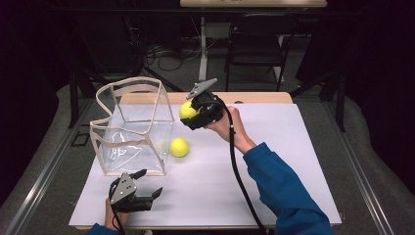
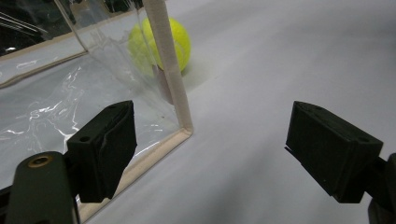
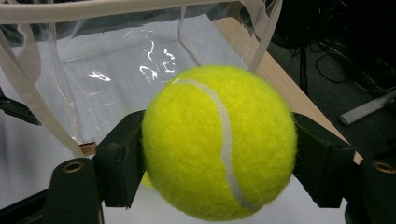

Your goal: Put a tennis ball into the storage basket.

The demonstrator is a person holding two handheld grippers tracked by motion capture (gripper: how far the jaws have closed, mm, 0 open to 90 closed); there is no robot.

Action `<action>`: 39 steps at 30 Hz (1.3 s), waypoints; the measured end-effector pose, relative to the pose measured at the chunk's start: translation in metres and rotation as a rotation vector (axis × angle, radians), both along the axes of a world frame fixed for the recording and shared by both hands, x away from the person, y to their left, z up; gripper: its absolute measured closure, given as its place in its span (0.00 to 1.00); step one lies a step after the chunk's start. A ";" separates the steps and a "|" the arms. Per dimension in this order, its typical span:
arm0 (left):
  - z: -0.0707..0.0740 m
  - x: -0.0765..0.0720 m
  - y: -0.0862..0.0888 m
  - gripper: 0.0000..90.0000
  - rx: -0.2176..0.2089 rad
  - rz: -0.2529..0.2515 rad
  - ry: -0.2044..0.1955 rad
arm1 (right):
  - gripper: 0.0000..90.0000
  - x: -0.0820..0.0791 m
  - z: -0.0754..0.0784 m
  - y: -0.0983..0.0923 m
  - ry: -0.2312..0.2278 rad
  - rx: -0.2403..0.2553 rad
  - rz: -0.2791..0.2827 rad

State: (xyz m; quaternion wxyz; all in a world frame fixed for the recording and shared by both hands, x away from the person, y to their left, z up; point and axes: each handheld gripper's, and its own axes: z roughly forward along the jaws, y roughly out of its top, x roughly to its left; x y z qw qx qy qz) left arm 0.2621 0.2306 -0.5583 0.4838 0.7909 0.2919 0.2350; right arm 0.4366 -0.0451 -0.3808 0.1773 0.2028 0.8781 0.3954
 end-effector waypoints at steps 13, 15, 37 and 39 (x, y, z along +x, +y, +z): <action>0.001 0.000 0.000 0.18 -0.001 0.001 -0.003 | 0.29 0.007 0.007 0.004 0.005 -0.017 -0.006; 0.000 0.000 0.001 0.18 -0.005 0.002 -0.002 | 0.29 0.008 0.008 0.006 0.007 -0.024 -0.006; 0.001 -0.001 0.001 0.18 -0.005 0.004 -0.006 | 0.29 0.016 0.026 0.027 -0.001 -0.051 0.010; 0.001 -0.001 0.002 0.18 -0.006 0.006 -0.006 | 0.29 0.016 0.026 0.030 -0.006 -0.058 0.011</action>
